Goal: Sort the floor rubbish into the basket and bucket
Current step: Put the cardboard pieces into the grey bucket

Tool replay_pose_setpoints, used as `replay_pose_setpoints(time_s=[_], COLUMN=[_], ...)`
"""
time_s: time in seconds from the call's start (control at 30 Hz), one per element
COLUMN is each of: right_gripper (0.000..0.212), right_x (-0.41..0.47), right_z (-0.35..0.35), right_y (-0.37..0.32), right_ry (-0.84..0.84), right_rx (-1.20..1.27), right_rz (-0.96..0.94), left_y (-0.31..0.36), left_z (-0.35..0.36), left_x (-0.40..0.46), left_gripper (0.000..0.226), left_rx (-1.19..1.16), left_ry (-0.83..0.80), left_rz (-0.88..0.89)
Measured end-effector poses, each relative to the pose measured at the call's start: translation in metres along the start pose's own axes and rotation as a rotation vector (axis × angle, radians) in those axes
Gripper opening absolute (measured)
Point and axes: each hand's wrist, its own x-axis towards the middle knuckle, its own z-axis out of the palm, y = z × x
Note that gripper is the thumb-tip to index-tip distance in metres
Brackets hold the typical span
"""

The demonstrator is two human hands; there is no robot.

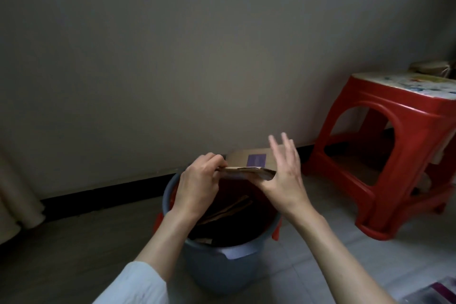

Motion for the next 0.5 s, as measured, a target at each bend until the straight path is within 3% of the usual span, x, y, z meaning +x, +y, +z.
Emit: replay_pose_setpoints(time_s=[0.07, 0.13, 0.2, 0.33, 0.5], right_gripper=[0.115, 0.119, 0.101, 0.033, 0.036], right_x=[0.001, 0.001, -0.001, -0.008, -0.011], right_z=[-0.006, -0.009, -0.009, -0.007, 0.005], right_y=[0.002, 0.004, 0.008, 0.010, 0.008], right_ry=[-0.081, -0.111, -0.062, 0.028, -0.088], right_rx=[0.077, 0.191, 0.181, 0.024, -0.149], right_rz=[0.167, 0.315, 0.341, 0.072, -0.062], left_y=[0.003, 0.006, 0.007, 0.002, -0.011], left_z=[-0.006, -0.009, -0.009, -0.006, -0.003], left_x=[0.003, 0.004, 0.004, 0.001, -0.012], left_gripper=[0.010, 0.007, 0.005, 0.007, 0.028], left_rx=[-0.030, -0.057, -0.070, -0.045, 0.071], left_ry=[0.035, 0.042, 0.034, 0.031, 0.035], left_rz=[0.015, 0.030, 0.026, -0.028, -0.172])
